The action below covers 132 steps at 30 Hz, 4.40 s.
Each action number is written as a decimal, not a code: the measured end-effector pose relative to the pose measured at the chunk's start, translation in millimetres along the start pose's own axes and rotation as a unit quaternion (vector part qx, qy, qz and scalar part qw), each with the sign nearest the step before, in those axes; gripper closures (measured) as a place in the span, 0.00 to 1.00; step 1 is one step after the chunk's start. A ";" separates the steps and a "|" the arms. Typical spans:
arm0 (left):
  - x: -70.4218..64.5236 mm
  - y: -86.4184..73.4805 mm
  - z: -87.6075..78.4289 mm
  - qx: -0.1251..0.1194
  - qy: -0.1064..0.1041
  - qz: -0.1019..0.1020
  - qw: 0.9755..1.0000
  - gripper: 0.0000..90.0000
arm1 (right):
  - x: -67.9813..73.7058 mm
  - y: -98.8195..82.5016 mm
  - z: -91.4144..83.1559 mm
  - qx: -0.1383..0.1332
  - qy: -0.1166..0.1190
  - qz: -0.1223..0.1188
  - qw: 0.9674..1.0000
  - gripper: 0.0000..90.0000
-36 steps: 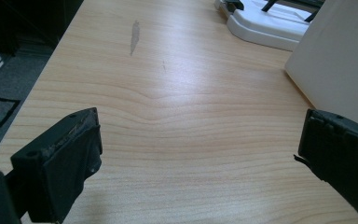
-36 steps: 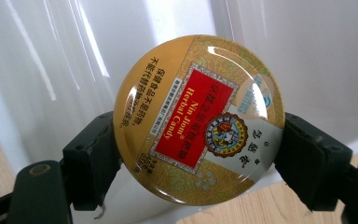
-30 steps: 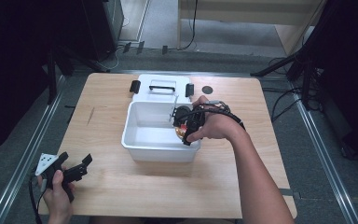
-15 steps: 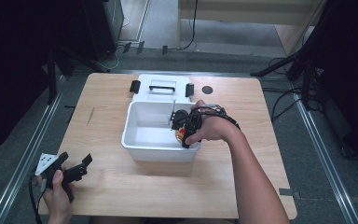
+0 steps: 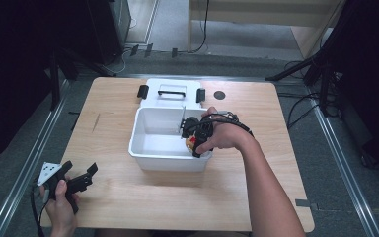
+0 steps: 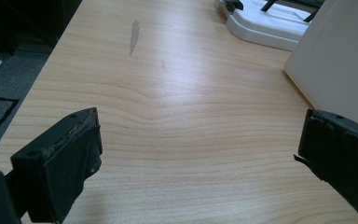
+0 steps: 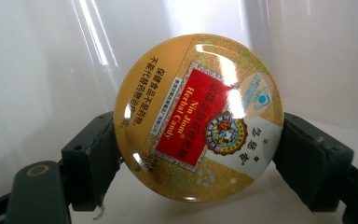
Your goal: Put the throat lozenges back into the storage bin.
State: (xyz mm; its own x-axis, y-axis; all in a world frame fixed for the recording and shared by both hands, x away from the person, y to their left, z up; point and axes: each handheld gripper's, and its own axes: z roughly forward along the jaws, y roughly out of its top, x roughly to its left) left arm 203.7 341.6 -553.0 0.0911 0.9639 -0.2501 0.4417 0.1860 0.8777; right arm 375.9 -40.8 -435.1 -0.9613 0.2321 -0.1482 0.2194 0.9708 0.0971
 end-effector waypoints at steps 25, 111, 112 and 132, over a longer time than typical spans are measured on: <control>-1.4 -0.2 -0.1 -0.008 0.004 0.004 1.000 0.08 | -6.2 -5.0 -23.2 -0.038 0.014 0.037 0.998 0.49; -6.2 -1.2 -1.6 -0.009 0.024 0.024 0.999 0.00 | 38.9 -250.4 13.6 -0.311 -0.164 0.381 0.855 0.00; -6.2 -1.2 -1.6 -0.009 0.024 0.023 0.999 0.00 | 41.1 -254.7 16.4 -0.322 -0.169 0.389 0.846 0.00; -5.7 -1.1 -1.8 -0.006 0.023 0.021 0.999 0.00 | 95.5 -346.0 53.7 -0.425 -0.226 0.500 0.719 0.00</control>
State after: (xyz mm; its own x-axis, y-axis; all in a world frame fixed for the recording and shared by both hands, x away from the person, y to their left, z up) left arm 201.1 336.3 -551.9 0.0681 0.9787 -0.1938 0.4267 0.1470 0.8924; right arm 217.2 -351.3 -535.7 -0.1981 0.9718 0.1283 0.3977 -0.0400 0.9167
